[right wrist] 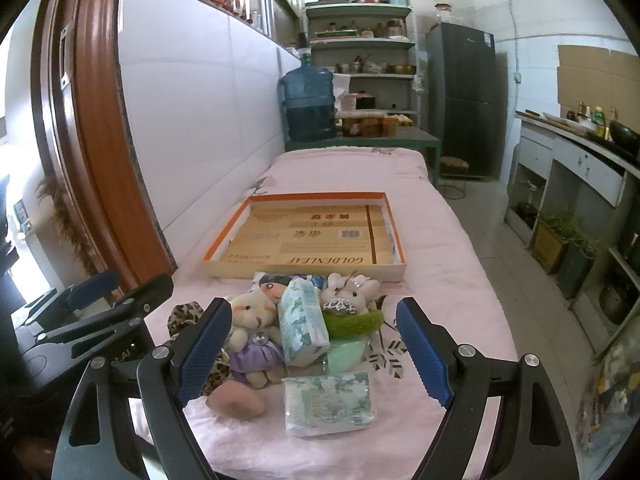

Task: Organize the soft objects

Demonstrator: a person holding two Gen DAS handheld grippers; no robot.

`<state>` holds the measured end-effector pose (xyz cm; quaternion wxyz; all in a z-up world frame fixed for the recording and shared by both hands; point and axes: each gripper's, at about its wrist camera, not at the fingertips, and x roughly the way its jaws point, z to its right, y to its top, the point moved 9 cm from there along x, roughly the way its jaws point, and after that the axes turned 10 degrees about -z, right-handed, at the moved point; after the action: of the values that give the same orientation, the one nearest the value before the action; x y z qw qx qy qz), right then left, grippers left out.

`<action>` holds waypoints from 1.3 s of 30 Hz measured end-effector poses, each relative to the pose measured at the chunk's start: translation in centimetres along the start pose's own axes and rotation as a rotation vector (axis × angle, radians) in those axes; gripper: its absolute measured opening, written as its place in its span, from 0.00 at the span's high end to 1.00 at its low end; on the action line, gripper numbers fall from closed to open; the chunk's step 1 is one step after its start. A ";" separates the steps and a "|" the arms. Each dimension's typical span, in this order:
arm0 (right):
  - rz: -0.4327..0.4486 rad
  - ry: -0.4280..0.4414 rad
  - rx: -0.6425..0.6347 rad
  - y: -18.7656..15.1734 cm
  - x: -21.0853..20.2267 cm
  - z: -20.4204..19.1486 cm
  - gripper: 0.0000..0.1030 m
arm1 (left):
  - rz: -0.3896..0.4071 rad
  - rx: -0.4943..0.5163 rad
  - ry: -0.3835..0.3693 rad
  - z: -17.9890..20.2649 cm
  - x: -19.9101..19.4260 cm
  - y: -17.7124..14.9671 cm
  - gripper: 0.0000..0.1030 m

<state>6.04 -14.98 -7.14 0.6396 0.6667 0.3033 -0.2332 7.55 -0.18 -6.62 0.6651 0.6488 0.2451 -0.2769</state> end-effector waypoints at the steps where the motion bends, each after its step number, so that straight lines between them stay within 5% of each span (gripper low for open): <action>1: 0.000 -0.001 -0.001 0.0 0.0 0.0 0.17 | 0.000 0.000 0.000 0.0 0.0 0.0 0.35; 23: -0.087 0.026 -0.008 -2.0 2.8 0.1 0.17 | -0.011 -0.054 -0.024 -1.9 0.7 -1.2 0.35; 39: -0.193 0.046 0.012 -4.2 7.6 0.8 0.17 | -0.117 -0.114 -0.163 -2.6 4.5 -4.4 0.35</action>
<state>8.51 -15.01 -15.47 0.6033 0.6434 0.3791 -0.2801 7.89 2.16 -12.96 0.7015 0.5695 0.2431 -0.3528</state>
